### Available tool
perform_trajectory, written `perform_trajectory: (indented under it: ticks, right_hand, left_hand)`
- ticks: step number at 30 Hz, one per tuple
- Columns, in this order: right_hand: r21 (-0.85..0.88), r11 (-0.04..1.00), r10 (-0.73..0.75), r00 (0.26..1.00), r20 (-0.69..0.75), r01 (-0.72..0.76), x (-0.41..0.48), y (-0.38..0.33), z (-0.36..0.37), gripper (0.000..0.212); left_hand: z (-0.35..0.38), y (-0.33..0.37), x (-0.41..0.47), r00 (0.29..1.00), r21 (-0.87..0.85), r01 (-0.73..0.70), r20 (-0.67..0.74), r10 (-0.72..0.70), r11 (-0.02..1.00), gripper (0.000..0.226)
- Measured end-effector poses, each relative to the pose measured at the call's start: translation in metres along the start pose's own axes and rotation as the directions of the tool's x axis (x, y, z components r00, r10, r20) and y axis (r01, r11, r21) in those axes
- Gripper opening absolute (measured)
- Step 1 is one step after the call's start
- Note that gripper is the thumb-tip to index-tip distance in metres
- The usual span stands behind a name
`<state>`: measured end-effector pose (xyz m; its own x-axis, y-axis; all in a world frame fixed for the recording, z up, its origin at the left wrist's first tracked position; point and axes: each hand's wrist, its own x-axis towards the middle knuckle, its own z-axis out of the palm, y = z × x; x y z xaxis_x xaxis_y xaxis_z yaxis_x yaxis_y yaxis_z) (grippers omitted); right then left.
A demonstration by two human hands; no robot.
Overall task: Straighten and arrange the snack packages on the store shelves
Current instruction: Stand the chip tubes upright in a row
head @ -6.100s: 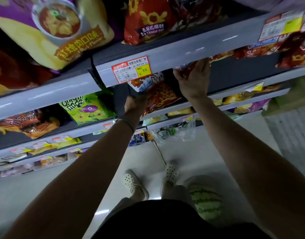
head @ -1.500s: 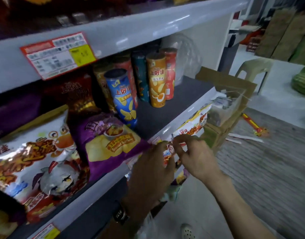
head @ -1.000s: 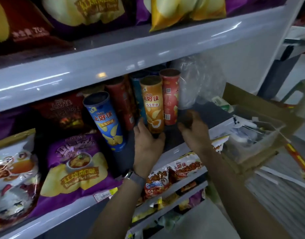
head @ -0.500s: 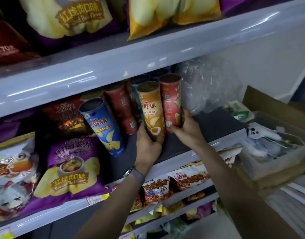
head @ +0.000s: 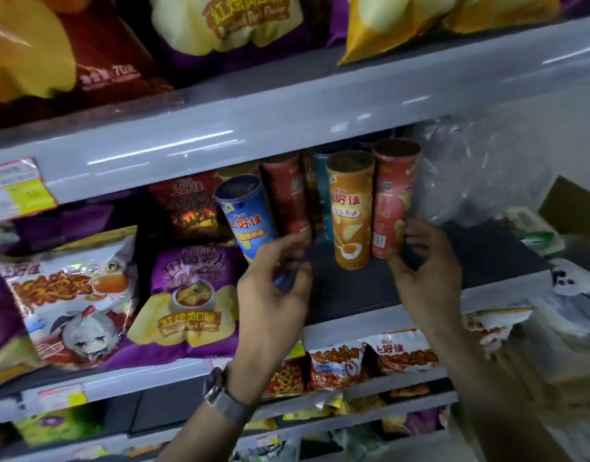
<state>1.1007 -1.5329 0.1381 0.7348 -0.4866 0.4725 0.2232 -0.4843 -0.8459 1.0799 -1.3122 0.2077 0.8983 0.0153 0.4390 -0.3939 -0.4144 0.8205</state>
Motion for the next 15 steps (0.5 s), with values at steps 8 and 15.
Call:
perform_trajectory:
  ticks: [8, 15]
  right_hand:
    - [-0.142, 0.99, 0.045, 0.977, 0.207, -0.016, -0.018, -0.015, 0.042, 0.068]
    - [-0.243, 0.97, 0.053, 0.983, 0.174, -0.009, -0.003, -0.021, 0.062, 0.082]
  left_hand:
    - [-0.06, -0.024, 0.048, 0.976, -0.06, 0.135, -0.166, -0.143, 0.989, 0.065]
    - [-0.043, -0.054, 0.088, 0.944, 0.028, 0.329, -0.015, -0.329, 0.944, 0.072]
